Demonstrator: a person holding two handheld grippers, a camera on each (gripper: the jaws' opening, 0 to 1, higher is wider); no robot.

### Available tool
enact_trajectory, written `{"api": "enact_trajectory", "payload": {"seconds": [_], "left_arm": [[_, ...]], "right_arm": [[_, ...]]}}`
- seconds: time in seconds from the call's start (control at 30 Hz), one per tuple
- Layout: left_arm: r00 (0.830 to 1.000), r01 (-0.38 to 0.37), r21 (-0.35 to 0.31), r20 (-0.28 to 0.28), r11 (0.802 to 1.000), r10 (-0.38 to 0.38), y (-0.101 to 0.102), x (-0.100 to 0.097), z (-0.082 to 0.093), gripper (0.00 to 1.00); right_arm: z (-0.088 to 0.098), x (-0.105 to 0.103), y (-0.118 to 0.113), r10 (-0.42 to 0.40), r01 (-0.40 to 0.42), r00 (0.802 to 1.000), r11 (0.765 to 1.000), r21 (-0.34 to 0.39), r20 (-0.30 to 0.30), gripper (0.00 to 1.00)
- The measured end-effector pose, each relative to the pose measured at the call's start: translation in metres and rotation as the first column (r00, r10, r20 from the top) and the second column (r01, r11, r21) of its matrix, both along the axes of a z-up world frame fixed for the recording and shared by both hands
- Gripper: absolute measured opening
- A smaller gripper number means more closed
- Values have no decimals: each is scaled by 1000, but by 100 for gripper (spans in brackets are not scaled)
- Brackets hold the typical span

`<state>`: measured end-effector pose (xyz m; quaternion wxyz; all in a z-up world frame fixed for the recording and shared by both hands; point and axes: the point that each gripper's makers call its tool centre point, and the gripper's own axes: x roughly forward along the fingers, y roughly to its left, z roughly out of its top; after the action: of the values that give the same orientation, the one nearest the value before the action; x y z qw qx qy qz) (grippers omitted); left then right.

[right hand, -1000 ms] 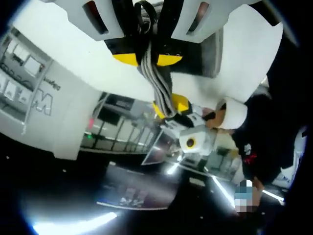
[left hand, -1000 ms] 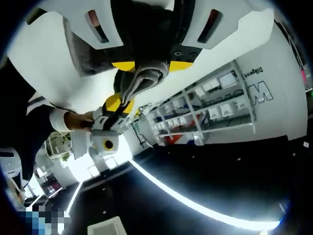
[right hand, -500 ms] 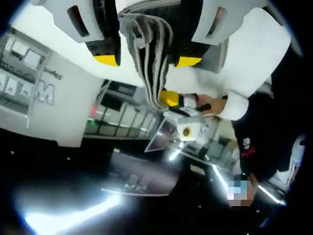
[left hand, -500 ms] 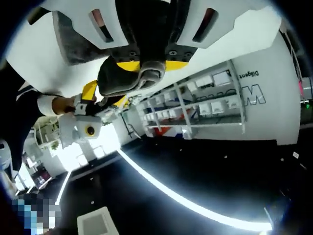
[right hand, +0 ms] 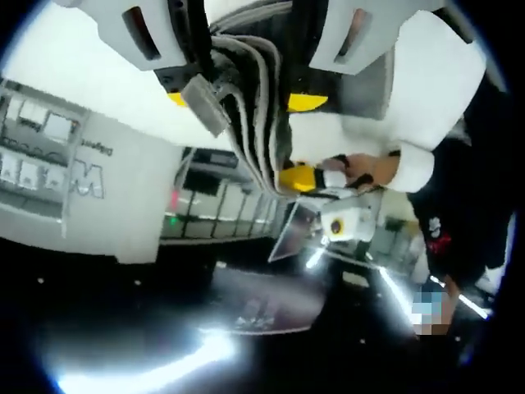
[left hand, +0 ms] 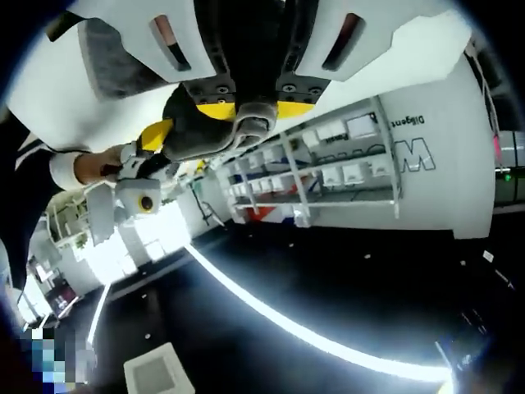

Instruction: Open the folded towel by lifting each exposed corner and separating the folded layers until the towel lies flat within the target outline without major curled edges

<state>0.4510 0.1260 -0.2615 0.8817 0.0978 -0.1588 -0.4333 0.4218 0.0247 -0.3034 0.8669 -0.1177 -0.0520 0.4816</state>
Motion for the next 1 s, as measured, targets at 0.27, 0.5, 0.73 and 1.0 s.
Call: {"api": "enact_trajectory", "payload": {"seconds": [0.27,0.5,0.73,1.0], "left_arm": [[1000,-25,-24,0,999,25,4,5,1,12],[998,-53,-7,21,999,53,6,12,2,12],[998,-70,-39,-4,997,70,3,29,2,12],[993,-114,-10,-21,993,114,11,53,-6,12]], "right_arm": [[13,15,1,-3,5,1000,996,94,-22,9],[18,24,3,-9,10,1000,993,117,-12,9],[24,49,0,-65,71,997,983,169,-45,9],[22,76,7,-113,122,992,975,186,-56,9]]}}
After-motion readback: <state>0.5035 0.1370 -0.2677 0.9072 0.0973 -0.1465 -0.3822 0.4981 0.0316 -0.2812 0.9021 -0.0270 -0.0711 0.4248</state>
